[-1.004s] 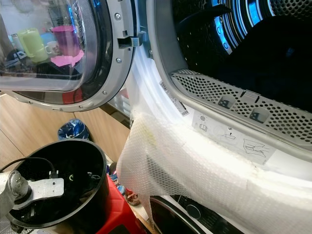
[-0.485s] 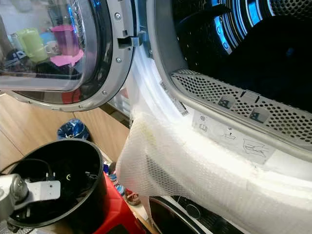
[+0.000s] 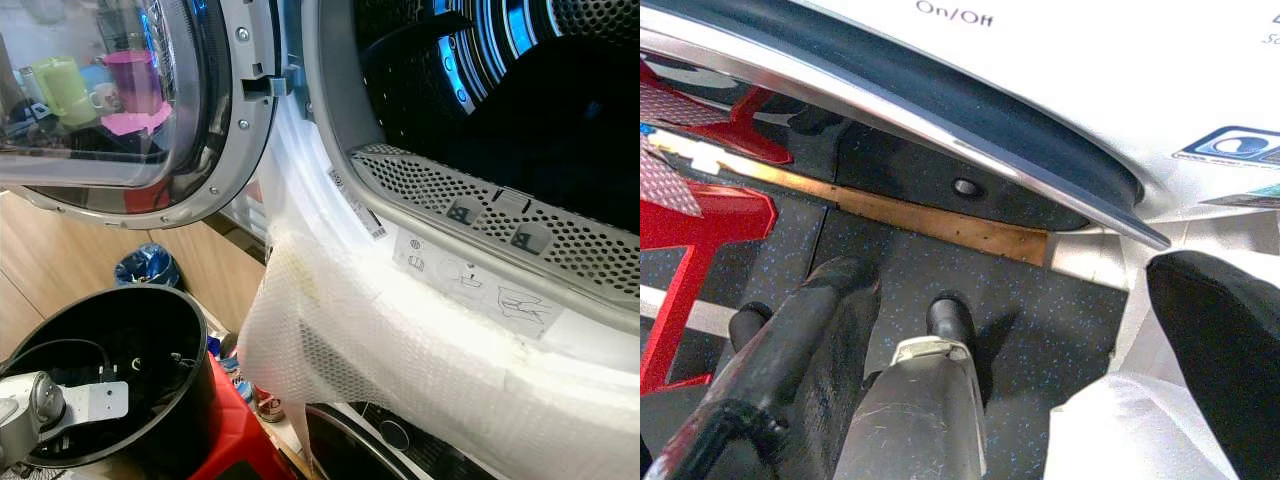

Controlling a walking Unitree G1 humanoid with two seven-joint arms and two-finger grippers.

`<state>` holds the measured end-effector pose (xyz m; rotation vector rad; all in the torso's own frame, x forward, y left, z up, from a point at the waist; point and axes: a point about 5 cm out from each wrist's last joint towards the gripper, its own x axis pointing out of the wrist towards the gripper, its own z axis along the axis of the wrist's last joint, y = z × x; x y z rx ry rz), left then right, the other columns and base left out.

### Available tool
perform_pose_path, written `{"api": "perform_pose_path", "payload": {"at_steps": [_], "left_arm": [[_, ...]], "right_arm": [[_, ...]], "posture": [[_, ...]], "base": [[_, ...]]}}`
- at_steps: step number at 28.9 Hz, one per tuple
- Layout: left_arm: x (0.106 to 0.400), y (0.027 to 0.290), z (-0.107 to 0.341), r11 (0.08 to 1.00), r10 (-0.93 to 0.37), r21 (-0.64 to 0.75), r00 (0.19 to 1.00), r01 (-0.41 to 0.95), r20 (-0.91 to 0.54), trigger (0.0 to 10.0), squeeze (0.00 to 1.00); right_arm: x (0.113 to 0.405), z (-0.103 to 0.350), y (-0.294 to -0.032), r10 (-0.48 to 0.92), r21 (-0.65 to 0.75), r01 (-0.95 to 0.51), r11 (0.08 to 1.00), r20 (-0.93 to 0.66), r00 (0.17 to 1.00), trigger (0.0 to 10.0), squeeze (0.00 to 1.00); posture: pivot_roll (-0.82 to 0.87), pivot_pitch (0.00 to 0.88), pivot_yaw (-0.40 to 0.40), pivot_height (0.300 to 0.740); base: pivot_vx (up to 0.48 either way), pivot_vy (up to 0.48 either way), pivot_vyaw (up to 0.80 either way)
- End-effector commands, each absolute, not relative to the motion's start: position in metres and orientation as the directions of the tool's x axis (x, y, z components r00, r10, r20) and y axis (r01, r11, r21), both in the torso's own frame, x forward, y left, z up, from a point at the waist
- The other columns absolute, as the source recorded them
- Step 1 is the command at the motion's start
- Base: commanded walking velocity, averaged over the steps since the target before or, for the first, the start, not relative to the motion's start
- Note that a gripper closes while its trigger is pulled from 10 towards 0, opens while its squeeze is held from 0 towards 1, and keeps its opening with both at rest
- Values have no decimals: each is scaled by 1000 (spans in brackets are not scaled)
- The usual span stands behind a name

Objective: Clothes washing

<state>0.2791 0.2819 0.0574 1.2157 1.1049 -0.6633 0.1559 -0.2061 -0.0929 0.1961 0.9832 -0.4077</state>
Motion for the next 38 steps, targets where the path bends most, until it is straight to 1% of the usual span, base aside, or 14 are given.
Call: {"api": "perform_pose_path", "payload": {"at_steps": [1, 8, 16, 19, 27, 30, 32, 34, 37, 38], "left_arm": [[278, 288, 58, 274, 163, 383, 350, 882, -922, 0, 0], [279, 286, 61, 269, 142, 369, 342, 890, -929, 0, 0], [279, 282, 63, 272, 110, 342, 324, 900, -940, 0, 0], [281, 281, 66, 271, 98, 347, 333, 898, -938, 0, 0], [282, 278, 72, 270, 58, 329, 325, 905, -944, 0, 0], [283, 276, 78, 289, 18, 317, 326, 904, -945, 0, 0], [286, 276, 93, 312, -29, 326, 352, 893, -936, 0, 0], [292, 274, 110, 349, -82, 346, 396, 871, -914, 0, 0], [294, 272, 117, 368, -124, 336, 404, 867, -907, 0, 0], [296, 267, 125, 384, -170, 329, 416, 863, -893, 0, 0]], "right_arm": [[150, -96, -205, -243, -19, 432, 902, -849, 469, 10000, 0], [150, -95, -208, -241, -14, 437, 899, -849, 470, 10000, 0], [151, -95, -207, -225, 2, 432, 902, -853, 472, 10000, 0], [151, -95, -206, -219, 5, 426, 905, -853, 474, 10000, 0], [153, -95, -205, -214, 8, 422, 906, -852, 477, 10000, 0], [154, -95, -204, -213, 10, 422, 907, -852, 478, 10000, 0], [154, -94, -204, -211, 13, 422, 906, -852, 479, 10000, 0], [155, -94, -203, -207, 16, 419, 908, -853, 480, 10000, 0], [156, -94, -202, -206, 21, 424, 905, -852, 481, 10000, 0], [157, -94, -201, -205, 23, 425, 905, -852, 482, 10000, 0]], "posture": [[181, 54, -19, 740], [181, 54, -19, 740], [184, 31, -22, 740], [187, 24, -22, 740], [194, 3, -19, 740], [197, 0, -18, 740], [197, 0, -18, 740], [216, 0, -15, 740], [218, 0, -12, 740], [217, 0, -10, 740]], "base": [[0, 0, 0], [0, 0, 0], [0, 0, 0], [0, 0, 0], [0, 0, 0], [0, 0, 0], [0, 0, 0], [0, 0, 0], [0, 0, 0], [0, 0, 0]]}}
